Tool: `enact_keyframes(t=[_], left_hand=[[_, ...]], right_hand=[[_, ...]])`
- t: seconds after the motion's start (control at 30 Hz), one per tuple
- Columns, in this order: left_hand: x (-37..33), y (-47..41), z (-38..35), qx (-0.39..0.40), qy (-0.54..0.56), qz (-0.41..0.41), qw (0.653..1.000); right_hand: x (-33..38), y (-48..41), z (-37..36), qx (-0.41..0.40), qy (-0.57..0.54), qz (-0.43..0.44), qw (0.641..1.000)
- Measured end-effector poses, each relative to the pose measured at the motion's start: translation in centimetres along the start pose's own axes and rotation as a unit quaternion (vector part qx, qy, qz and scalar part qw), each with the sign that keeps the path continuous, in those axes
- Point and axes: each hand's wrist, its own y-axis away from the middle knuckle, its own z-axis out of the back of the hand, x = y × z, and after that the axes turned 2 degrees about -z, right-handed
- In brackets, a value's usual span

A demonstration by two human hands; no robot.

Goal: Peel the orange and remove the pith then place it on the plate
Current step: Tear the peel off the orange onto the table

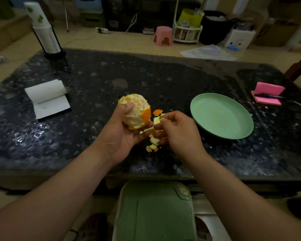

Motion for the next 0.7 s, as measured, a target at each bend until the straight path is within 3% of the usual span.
enact_keyframes(t=[0.17,0.23,0.33,0.43,0.7], left_hand=[[0.2,-0.2,0.2,-0.033,0.011,0.014,0.999],[0.4,-0.2,0.3,-0.037,0.018,0.012,0.999],[0.6,-0.5,0.6,-0.025,-0.012,-0.002,1.000],[0.6,-0.7,0.5,-0.016,-0.033,-0.013,0.999],[1.0,-0.5,-0.1,-0.011,-0.107,-0.045,0.993]], right_hand=[[-1.7,-0.9,-0.2,-0.005,0.243,0.068,0.968],[-1.3,-0.5,-0.4,-0.004,0.279,0.077,0.957],[-0.3,0.1,-0.3,-0.003,0.214,0.108,0.971],[0.6,0.6,-0.2,0.053,0.108,0.101,0.988],[0.6,1.0,0.4,0.050,0.170,0.134,0.975]])
